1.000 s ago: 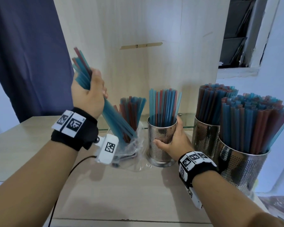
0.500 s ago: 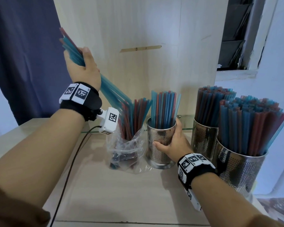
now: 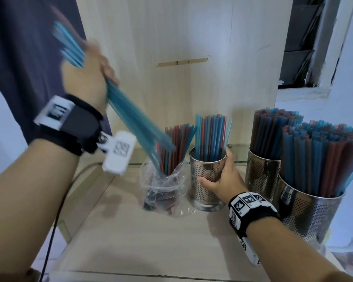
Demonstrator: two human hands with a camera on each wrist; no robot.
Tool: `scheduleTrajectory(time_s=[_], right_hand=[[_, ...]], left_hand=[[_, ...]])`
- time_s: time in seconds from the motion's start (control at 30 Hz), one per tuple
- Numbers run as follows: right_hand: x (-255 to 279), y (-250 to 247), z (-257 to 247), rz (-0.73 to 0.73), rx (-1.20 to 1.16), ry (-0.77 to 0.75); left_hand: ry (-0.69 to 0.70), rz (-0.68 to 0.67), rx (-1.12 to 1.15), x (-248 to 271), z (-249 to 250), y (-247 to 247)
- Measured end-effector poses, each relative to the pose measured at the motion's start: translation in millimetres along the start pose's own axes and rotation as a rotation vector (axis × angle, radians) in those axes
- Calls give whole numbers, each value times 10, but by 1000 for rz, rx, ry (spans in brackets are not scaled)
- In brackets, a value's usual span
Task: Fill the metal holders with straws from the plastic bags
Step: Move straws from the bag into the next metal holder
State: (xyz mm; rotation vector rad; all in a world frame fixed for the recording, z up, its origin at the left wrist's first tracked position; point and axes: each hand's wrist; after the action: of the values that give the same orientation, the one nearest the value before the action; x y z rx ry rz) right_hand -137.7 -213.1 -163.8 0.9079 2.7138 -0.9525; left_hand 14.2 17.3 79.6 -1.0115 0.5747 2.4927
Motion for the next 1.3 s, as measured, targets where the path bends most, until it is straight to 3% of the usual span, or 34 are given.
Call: scheduleTrajectory(time_s=[0.1,0.17,0.23,0.4,0.53,0.67,0.73,0.83,0.97,1.1,1.3], right_hand=[[6,7,-3,6,-9,-8],[10,9,-10,10,-16,-9],[13,7,-18,5,-20,-7],[16,16,-24,4,-17,2],[17,10,-29,-3,-25,5],[10,14,-19,-2,-24,3],[10,11,-18,1,-21,1],[6,6,-11,-3,-15,6],[-6,12,13,-9,-7,13],[-7,10,23,0,12,13],[-14,-5,30,-10,20,9]], left_hand=[[-75,-251,-97,725,-391,130],[-187,-349,-221,1097,-684,48],[-275,-397,-362,1354,-872,-29],[-385,-416,-380,1726,-1115,-73],[-431,-359,-398,1531,-1056,7],[-449,-213,-459,920,-1099,69],[-535,-175,-566,677,-1235,44],[-697,-236,-746,551,-1475,-19],[-781,-322,-865,640,-1645,19],[-720,-229,-844,663,-1611,61],[-335,-36,-577,418,-1118,-24]])
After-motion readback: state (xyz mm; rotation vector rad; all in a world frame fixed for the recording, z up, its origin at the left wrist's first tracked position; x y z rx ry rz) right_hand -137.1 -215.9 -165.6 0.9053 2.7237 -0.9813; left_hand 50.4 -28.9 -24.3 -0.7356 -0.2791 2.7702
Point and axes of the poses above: each hand's wrist, its own x-axis away from the middle knuckle, its own y-axis out of the palm, z = x × y, and after that the axes turned 11 degrees about -z, right-handed
